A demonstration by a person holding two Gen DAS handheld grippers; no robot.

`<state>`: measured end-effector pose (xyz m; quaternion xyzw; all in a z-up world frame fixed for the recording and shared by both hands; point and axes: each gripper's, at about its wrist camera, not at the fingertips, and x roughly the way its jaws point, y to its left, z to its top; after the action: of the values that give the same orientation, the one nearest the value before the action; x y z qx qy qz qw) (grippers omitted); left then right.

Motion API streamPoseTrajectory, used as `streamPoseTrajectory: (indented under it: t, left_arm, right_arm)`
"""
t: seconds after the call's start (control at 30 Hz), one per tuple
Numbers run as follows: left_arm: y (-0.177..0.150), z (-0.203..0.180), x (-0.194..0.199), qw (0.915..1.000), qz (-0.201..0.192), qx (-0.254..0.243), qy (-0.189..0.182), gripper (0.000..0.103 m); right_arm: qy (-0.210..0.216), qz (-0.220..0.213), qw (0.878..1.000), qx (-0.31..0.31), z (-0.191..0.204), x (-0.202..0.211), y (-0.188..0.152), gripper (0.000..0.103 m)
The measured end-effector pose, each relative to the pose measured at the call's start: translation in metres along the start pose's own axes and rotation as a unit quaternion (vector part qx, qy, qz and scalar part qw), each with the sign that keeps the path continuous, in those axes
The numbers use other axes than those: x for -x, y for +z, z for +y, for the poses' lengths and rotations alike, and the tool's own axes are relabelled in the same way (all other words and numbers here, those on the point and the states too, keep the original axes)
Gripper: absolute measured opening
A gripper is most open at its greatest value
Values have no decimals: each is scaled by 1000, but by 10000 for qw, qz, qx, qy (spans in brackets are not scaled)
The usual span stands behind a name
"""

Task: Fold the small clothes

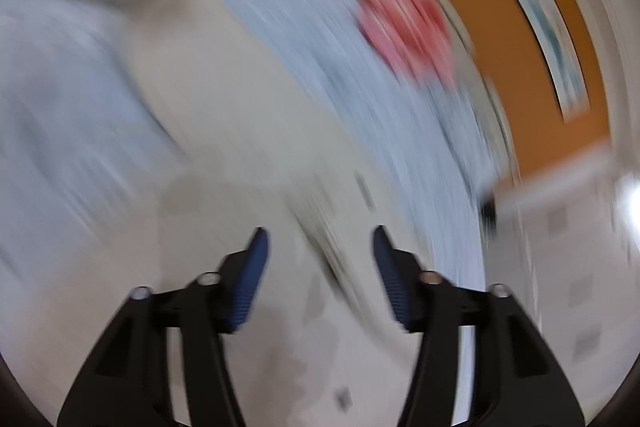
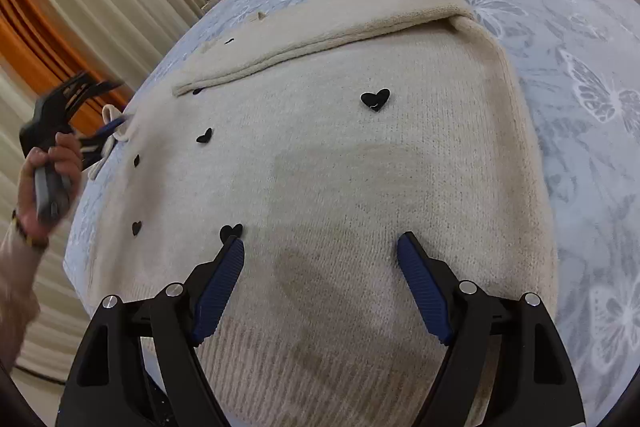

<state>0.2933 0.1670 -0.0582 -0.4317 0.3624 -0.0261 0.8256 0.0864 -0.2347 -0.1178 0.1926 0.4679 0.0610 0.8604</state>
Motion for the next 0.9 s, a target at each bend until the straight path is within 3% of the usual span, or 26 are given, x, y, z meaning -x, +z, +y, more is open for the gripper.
streamPoseTrajectory:
  t: [0.07,0.13,0.23,0.33,0.4,0.43,0.47,0.53,0.63,0.67,0.73,0.8,0.83,0.87,0.9]
  left_arm:
    - [53,29,22,9971,-593,433,195,71]
    - [96,64,31,9888,-943,1108,324,85]
    - [122,106,23,9707,-998,2164,304,85]
    - [131,125,10,9583,-1020,2670,61,83]
    - [135,127,1,9579,-1007,2684,-150,73]
    - [137,126,-2,9589,-984,2653,-210,56]
    - [140,126,-4,9617,-908,2575,-242,32]
    - [158,119,-14,9690,-777,2342,-82,0]
    - [178,93,11,9811,-1136,1563,104,0]
    - [182,69,21,9868,-1204,1080,78,0]
    - [190,34,29,9924,-1164,389,-124,0]
    - [184,4,35,9950,-890,129,-432,0]
    - [182,3,32,9957,-727,209,-533,11]
    - [174,4,28,9962,-477,441,-572,33]
    - [167,9,24,9956,-408,700,-475,44]
  right_arm:
    - [-42,0,10000,58,3,-1,0,78]
    - [-107,8,9998,147,6,-3,-1,82]
    - [-339,28,9986,404,16,-7,-3,86]
    - [-641,64,9955,692,24,-12,-6,86]
    - [-720,68,9945,754,26,-13,-7,86]
    - [-704,65,9948,733,25,-13,-6,86]
    - [-649,55,9956,678,23,-12,-6,86]
    - [-546,38,9968,577,19,-11,-5,86]
    - [-512,25,9972,543,17,-10,-5,86]
    - [-521,25,9971,551,17,-10,-5,86]
    - [-520,25,9971,554,18,-10,-5,86]
    - [-471,18,9976,515,17,-10,-5,86]
    - [-439,13,9978,488,16,-9,-5,86]
    - [-399,6,9982,452,15,-8,-4,86]
    - [-370,1,9984,429,14,-8,-4,86]
